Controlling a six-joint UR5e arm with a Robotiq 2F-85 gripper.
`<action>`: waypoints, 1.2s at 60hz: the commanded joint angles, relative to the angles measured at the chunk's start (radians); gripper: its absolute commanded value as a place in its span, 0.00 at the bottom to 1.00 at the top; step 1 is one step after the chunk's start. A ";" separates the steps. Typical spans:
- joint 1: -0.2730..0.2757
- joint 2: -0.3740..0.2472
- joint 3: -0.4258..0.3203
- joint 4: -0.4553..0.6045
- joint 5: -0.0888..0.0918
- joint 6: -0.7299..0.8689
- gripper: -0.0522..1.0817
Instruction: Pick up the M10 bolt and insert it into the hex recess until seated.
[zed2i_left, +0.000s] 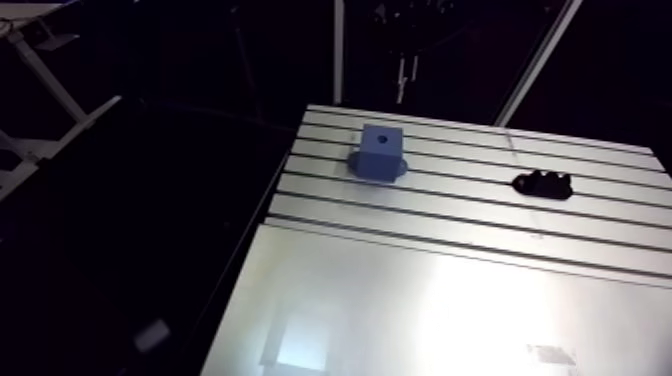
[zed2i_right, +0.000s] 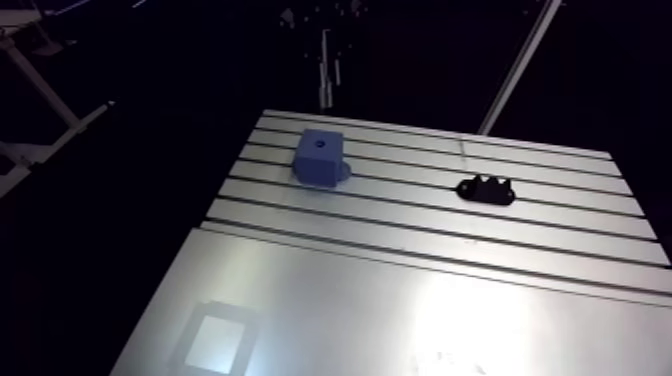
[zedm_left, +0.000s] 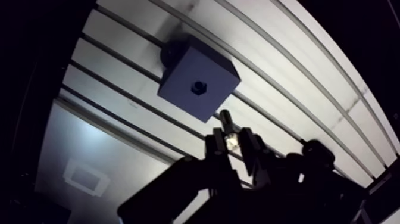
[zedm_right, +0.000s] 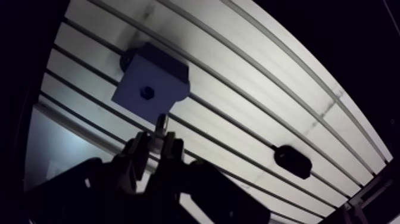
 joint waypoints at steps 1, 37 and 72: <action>0.010 -0.003 0.040 -0.030 0.003 0.011 1.00; 0.018 0.013 0.045 -0.065 0.014 0.031 1.00; 0.020 0.036 0.024 -0.057 0.014 0.033 1.00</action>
